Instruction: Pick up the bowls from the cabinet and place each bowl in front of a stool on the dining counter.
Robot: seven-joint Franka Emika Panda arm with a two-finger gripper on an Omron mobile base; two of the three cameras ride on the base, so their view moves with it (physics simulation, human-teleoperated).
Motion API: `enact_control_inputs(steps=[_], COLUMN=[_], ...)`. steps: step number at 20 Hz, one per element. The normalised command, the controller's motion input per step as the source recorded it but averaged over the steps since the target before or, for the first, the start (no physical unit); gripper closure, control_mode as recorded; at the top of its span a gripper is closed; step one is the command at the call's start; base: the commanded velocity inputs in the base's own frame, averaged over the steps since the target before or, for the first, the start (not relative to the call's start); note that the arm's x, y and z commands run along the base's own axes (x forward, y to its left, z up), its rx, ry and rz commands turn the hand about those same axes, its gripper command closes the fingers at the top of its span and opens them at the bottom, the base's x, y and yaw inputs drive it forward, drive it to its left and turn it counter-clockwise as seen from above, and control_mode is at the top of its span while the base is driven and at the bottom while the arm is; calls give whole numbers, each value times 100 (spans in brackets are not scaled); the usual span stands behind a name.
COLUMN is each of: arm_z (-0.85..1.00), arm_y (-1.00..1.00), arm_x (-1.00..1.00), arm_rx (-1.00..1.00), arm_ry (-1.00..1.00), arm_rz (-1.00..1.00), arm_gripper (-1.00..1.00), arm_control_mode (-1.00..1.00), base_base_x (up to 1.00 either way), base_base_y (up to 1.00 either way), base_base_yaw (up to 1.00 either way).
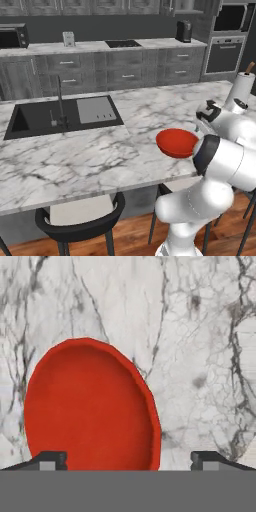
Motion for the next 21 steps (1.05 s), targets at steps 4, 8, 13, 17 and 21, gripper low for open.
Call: enact_control_inputs(steps=[4,8,13,17,21], arm_z=[100,93,68,67,72], arm_y=[30,61,78,91,84], arm_x=[-56,-100,-100,-100,-100], arm_rx=[-24,-27,-25,-16,-17], arm_ry=[0,0,0,0,0], arm_rz=[3,17,29,35,26], arm_gripper=[-100,-100,-100,-100,-100], arm_control_mode=[-100,-100,-100,-100,-100], base_base_x=[0,0,0,0,0], base_base_y=[0,0,0,0,0], base_base_yaw=[0,0,0,0,0])
